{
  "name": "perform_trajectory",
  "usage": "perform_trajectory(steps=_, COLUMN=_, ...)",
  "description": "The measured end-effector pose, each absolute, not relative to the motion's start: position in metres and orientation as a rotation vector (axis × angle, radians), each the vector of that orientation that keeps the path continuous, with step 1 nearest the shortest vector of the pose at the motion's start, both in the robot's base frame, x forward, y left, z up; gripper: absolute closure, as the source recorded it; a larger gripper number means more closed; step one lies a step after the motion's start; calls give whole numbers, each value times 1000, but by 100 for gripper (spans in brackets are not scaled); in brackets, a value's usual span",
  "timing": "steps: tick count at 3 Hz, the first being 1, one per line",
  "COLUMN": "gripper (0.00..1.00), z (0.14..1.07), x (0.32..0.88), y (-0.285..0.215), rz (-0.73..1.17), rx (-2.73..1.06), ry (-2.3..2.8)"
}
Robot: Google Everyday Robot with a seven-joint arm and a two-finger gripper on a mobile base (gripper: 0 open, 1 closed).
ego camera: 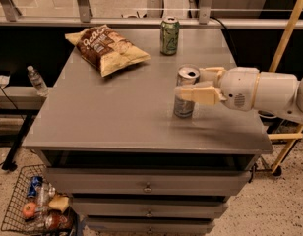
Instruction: Place redbull can upright
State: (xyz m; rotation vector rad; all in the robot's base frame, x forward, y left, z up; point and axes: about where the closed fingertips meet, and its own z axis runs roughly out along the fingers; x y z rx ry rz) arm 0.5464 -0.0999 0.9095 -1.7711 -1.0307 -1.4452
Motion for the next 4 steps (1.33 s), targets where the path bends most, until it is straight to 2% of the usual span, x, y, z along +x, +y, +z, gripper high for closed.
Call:
perform_trajectory(steps=1, gripper=0, z=910, x=546, y=-98, rz=-1437, rx=-1771, ry=-1024)
perform_trajectory(steps=2, gripper=0, z=910, x=546, y=-98, rz=-1437, rx=-1771, ry=-1024)
perform_trajectory(steps=4, gripper=0, z=901, x=544, y=-133, rz=-1363, rx=-1963, ry=-1083)
